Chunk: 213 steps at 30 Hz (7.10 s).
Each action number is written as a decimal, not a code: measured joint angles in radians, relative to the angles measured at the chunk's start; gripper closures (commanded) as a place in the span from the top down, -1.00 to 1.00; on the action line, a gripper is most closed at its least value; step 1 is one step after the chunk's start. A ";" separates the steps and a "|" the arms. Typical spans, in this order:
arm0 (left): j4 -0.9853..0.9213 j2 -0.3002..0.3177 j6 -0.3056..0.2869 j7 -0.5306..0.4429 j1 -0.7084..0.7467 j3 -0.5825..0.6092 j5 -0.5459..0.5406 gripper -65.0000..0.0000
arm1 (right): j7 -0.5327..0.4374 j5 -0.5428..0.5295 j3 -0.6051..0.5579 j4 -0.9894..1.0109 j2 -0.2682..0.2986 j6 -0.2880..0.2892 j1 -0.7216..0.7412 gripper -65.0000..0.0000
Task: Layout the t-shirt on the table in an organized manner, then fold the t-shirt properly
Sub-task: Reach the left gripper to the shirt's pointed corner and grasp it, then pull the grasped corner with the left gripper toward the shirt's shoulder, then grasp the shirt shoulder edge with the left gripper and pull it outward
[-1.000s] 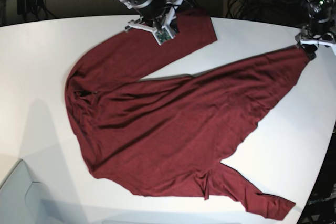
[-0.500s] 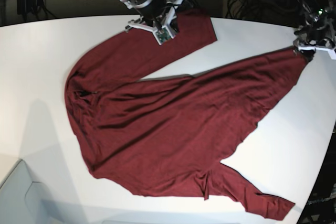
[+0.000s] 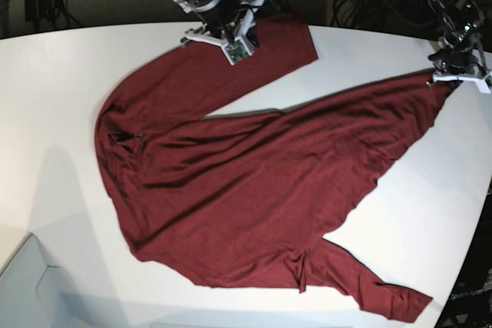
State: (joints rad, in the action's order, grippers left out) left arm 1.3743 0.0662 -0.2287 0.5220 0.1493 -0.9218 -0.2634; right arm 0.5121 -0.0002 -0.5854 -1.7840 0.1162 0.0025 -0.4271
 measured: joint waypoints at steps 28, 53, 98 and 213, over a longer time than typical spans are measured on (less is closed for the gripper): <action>0.591 -0.077 0.004 0.032 -0.124 0.002 -0.007 -1.00 | -0.002 0.000 0.000 0.000 0.000 0.000 0.020 -1.00; 0.256 0.030 0.007 0.021 -0.513 0.217 0.012 -1.00 | 0.000 0.000 0.074 0.002 -0.002 0.000 0.039 -1.00; -0.698 0.199 0.018 -0.327 -0.934 0.413 0.000 -0.28 | 0.001 0.000 0.111 0.002 -0.003 0.001 0.036 -1.00; 0.233 0.037 0.000 0.147 0.185 0.177 -0.168 -0.83 | 0.000 -0.005 0.105 0.004 -0.006 0.000 0.058 -1.00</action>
State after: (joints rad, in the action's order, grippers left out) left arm 1.6073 0.1032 -0.2287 0.6689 0.3340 -0.7452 -0.4313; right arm 0.5125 -0.0048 -0.4805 -1.7798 0.1101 0.0029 -0.3687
